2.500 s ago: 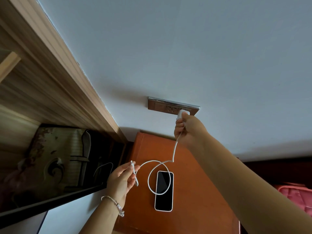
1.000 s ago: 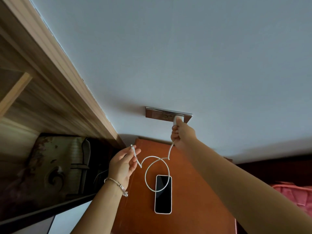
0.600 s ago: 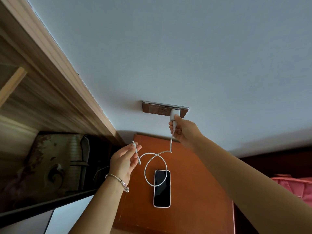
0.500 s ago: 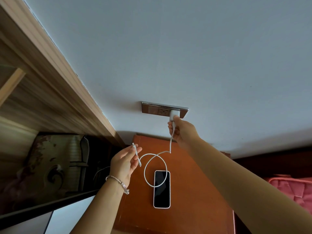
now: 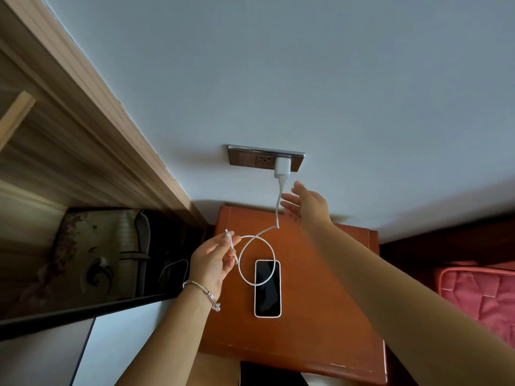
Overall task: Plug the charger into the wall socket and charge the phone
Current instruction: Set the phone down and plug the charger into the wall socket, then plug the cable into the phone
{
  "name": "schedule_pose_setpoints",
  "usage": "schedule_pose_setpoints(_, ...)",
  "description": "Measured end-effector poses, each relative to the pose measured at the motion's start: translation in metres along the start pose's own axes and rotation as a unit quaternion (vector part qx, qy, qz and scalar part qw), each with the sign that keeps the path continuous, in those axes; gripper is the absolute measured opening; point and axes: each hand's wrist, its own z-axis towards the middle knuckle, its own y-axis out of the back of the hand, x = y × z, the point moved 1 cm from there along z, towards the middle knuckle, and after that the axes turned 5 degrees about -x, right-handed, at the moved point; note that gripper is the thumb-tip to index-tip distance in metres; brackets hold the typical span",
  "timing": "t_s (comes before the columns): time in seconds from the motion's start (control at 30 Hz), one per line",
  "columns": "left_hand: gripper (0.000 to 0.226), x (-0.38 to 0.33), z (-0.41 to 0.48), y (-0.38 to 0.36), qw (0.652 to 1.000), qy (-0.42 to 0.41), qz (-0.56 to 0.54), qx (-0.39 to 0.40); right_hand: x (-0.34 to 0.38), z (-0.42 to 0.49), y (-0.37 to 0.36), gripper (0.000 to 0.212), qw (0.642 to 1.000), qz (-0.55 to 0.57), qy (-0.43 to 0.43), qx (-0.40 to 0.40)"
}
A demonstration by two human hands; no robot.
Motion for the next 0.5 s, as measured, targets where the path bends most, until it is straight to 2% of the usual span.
schedule_pose_setpoints(0.2,0.016,0.013,-0.025,-0.001,1.0,-0.005,-0.018,-0.004,-0.04,-0.023,0.049,0.018,0.999,-0.024,0.015,-0.042)
schedule_pose_setpoints(0.33,0.015,0.03,-0.046,0.004,0.999,-0.016,-0.024,-0.022,-0.063,-0.041,0.073,0.015,0.996,-0.075,0.04,0.028)
schedule_pose_setpoints(0.5,0.011,0.056,-0.076,0.006,0.999,-0.015,-0.025,-0.025,-0.089,-0.063,0.096,0.022,0.973,-0.171,0.074,0.133)
